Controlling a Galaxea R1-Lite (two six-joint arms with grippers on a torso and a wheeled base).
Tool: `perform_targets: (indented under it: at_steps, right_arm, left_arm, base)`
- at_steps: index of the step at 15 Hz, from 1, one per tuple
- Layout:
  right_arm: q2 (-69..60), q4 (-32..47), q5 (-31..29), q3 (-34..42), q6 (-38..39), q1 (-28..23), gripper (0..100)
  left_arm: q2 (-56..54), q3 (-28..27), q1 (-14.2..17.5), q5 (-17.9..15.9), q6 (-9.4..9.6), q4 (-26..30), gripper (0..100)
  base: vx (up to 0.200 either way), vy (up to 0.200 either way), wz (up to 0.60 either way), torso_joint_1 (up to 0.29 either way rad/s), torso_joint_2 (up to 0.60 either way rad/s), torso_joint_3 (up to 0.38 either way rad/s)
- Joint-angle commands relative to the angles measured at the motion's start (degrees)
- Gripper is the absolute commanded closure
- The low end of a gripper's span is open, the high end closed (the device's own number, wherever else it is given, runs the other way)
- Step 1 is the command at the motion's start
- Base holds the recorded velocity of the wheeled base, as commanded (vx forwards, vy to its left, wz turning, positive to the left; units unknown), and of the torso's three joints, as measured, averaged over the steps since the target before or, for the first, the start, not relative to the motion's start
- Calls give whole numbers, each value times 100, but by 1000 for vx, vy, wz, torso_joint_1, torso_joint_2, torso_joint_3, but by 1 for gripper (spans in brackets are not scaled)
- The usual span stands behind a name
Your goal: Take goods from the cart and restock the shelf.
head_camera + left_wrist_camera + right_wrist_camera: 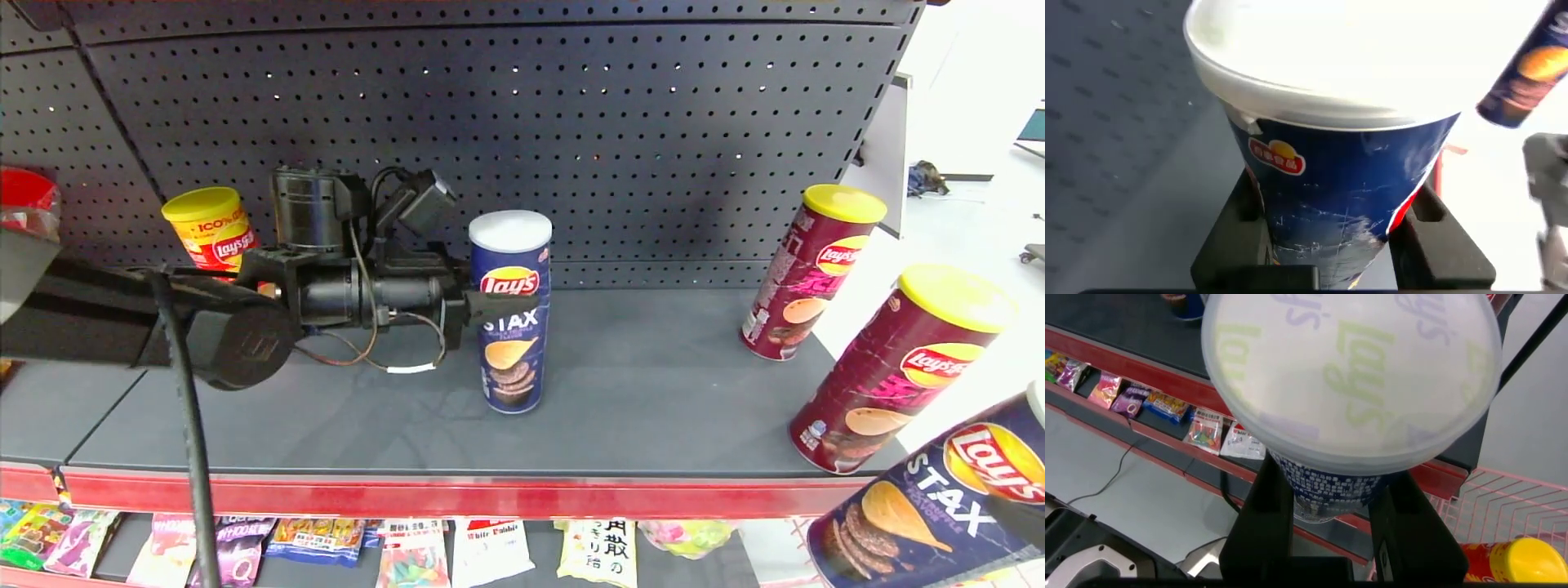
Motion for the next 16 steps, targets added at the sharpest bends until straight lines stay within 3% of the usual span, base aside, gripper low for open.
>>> perform_targets:
  at_steps: [1,4,16]
  right_arm:
    - [6,-3,2,-9,-1,1,100]
    - [-3,-3,2,-9,-1,1,100]
    - [6,-3,10,-9,25,1,100]
  left_arm:
    - [-351,752,-222,7,-1,-432,100]
    - [-360,1174,-309,15,-19,-880,100]
    - [-518,1472,-380,7,-27,-880,100]
  base:
    - [0,0,0,0,0,0]
    - [0,0,0,0,0,0]
    - [0,0,0,0,0,0]
